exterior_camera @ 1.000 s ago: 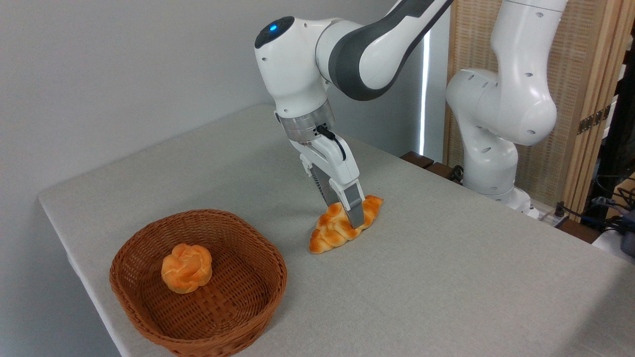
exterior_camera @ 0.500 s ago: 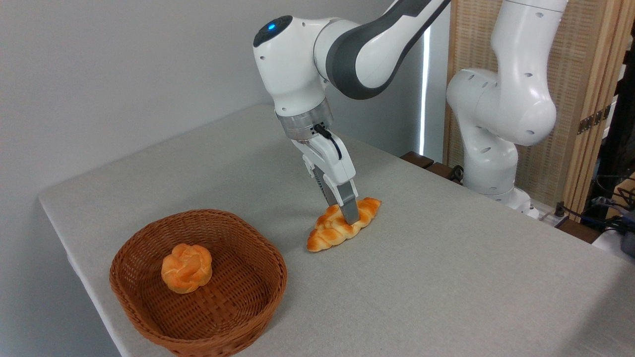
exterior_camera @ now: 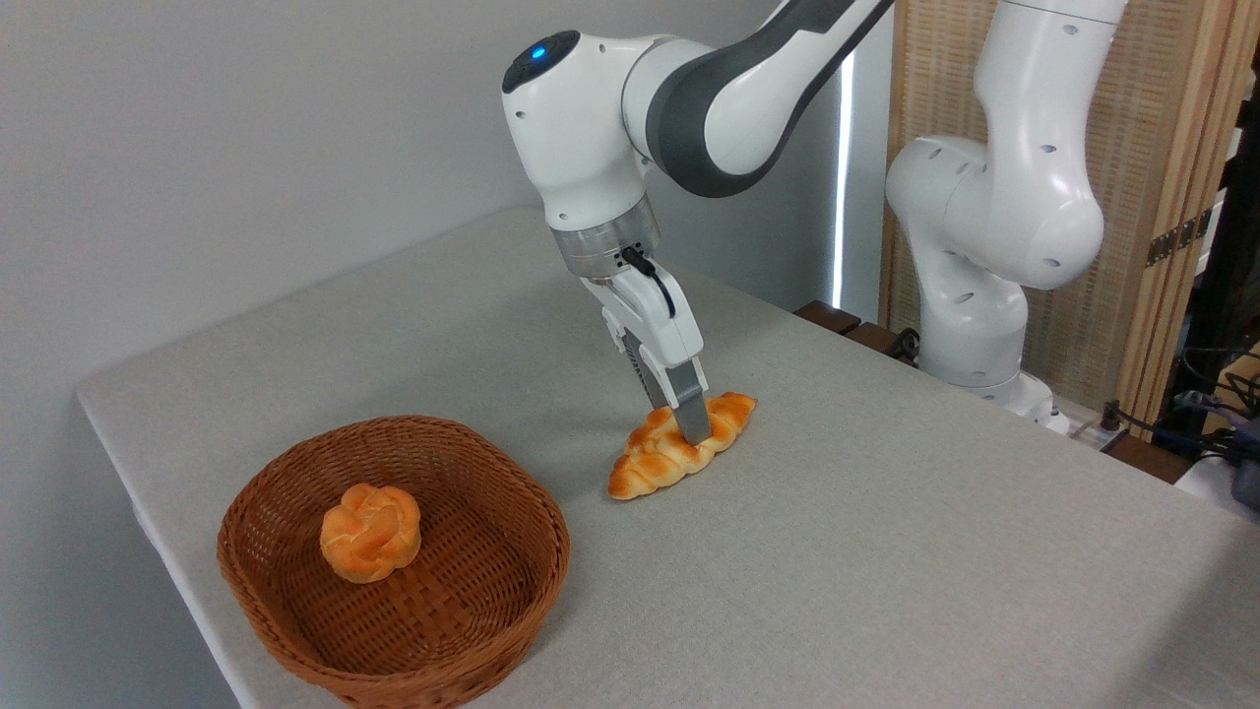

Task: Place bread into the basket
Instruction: 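Close the gripper fingers around the middle of the braided roll, then lift the braided roll and carry it over the wicker basket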

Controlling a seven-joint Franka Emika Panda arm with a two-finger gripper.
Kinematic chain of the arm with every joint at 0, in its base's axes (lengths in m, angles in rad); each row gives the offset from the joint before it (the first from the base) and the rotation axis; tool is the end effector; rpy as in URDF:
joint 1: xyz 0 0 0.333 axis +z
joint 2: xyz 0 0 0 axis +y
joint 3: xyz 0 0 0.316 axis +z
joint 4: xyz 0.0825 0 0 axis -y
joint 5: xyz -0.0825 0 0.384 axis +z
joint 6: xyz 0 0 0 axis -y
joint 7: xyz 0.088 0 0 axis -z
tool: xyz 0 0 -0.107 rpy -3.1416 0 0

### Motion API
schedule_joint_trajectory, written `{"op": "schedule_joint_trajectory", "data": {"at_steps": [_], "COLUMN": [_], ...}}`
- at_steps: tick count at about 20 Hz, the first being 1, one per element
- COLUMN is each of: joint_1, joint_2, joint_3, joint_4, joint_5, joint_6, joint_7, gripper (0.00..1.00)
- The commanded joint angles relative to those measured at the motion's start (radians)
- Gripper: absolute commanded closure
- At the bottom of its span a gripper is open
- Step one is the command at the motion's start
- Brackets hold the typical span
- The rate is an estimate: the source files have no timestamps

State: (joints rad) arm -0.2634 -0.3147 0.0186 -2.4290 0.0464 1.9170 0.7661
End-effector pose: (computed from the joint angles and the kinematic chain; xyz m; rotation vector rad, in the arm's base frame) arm 0.4057 -0.0979 0.4089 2.7050 -1.5352 -0.3120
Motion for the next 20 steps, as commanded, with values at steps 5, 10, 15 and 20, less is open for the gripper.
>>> {"op": "schedule_joint_trajectory", "data": {"at_steps": [5,10,15,20], "joint_1": [-0.005,-0.002,0.004,0.007], "joint_2": [-0.015,-0.026,-0.038,-0.052], "joint_3": [0.003,0.004,0.011,0.015], "joint_4": [-0.01,0.007,0.065,0.139], "joint_5": [0.01,0.01,0.012,0.012], "joint_6": [0.031,0.031,0.027,-0.09], "joint_7": [0.016,0.016,0.01,0.002], "gripper": [0.97,0.97,0.98,1.0]}}
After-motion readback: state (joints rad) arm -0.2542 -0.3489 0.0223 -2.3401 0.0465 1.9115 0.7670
